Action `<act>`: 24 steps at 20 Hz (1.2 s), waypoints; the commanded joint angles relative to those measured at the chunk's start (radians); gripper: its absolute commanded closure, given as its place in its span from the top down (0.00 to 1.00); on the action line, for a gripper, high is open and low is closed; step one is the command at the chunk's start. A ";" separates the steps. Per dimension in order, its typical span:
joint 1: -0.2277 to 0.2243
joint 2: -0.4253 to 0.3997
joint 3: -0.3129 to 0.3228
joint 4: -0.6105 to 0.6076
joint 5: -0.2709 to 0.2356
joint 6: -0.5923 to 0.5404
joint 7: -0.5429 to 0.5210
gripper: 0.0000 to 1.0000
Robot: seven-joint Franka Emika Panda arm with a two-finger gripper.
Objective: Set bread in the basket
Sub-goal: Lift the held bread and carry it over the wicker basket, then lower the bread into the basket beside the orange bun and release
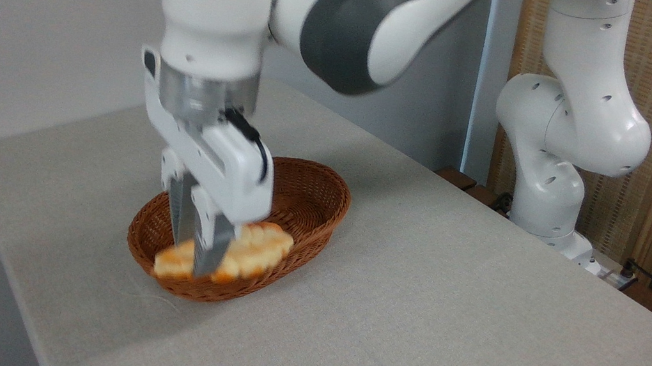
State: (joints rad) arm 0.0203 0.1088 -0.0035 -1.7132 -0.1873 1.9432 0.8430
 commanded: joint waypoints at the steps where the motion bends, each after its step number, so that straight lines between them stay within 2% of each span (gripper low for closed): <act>1: -0.002 -0.044 -0.078 0.003 -0.035 -0.059 -0.054 0.42; 5: -0.002 -0.047 -0.180 0.001 -0.028 -0.063 -0.174 0.45; 9: -0.003 -0.041 -0.225 0.000 -0.024 -0.096 -0.245 0.45; 10: -0.003 -0.038 -0.224 0.000 -0.023 -0.127 -0.252 0.51; 11: -0.003 -0.038 -0.224 0.000 -0.021 -0.151 -0.252 0.64; 13: -0.003 -0.035 -0.224 0.000 -0.021 -0.171 -0.252 0.74; 14: -0.002 -0.032 -0.222 0.000 -0.015 -0.182 -0.252 0.95; 15: -0.002 -0.032 -0.220 0.000 -0.003 -0.185 -0.252 1.00; 18: -0.003 -0.032 -0.222 0.000 0.020 -0.188 -0.249 1.00; 24: -0.003 -0.029 -0.224 -0.002 0.022 -0.188 -0.249 1.00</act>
State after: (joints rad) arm 0.0199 0.0828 -0.2296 -1.7180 -0.1810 1.7760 0.6032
